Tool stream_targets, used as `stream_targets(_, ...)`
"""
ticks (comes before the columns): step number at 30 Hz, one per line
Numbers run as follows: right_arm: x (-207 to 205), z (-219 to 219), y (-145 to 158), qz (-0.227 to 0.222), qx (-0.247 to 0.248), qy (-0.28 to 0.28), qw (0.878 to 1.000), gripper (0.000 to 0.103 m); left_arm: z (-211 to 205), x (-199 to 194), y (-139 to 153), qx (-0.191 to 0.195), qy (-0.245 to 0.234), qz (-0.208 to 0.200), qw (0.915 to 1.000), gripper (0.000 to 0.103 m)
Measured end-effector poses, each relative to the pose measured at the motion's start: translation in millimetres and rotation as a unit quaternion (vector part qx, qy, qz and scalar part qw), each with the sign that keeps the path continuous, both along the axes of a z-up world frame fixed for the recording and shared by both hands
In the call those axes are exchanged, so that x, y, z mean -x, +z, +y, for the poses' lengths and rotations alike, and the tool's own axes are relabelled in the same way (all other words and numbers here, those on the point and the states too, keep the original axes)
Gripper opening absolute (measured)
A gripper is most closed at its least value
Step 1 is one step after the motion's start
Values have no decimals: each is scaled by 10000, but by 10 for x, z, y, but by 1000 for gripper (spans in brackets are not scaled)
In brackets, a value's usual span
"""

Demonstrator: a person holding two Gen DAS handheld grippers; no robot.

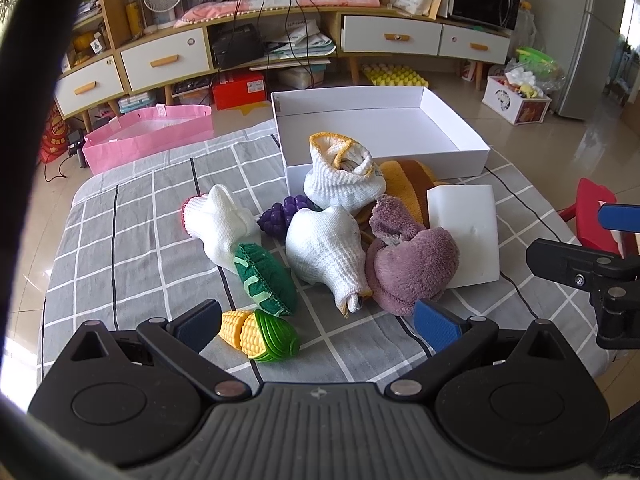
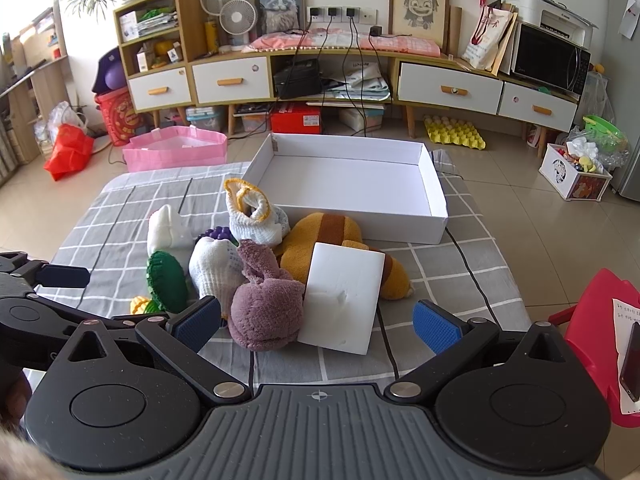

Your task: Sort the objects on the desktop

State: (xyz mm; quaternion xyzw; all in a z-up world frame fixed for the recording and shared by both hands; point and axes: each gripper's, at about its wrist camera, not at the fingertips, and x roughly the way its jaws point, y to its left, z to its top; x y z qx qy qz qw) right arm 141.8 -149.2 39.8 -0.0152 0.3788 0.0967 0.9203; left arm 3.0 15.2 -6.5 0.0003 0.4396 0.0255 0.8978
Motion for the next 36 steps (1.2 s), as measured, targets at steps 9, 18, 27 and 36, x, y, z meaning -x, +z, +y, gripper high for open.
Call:
stream_targets(9, -102, 10, -42, 107, 75, -54, 9999, 102, 197, -59, -22, 132, 351, 117, 9992, 102)
stream_targets(18, -253, -9, 13, 234, -60, -7, 9997, 102, 381, -174, -23, 108, 542, 264, 9981, 102)
stream_targets(27, -725, -50, -58, 758, 98, 274, 9967, 102, 646, -555, -155, 275, 483, 892, 9945, 102)
stream_targets(36, -1049, -58, -274, 1195, 251, 306, 9920, 102, 612, -798, -374, 479, 320, 1308, 9897, 102)
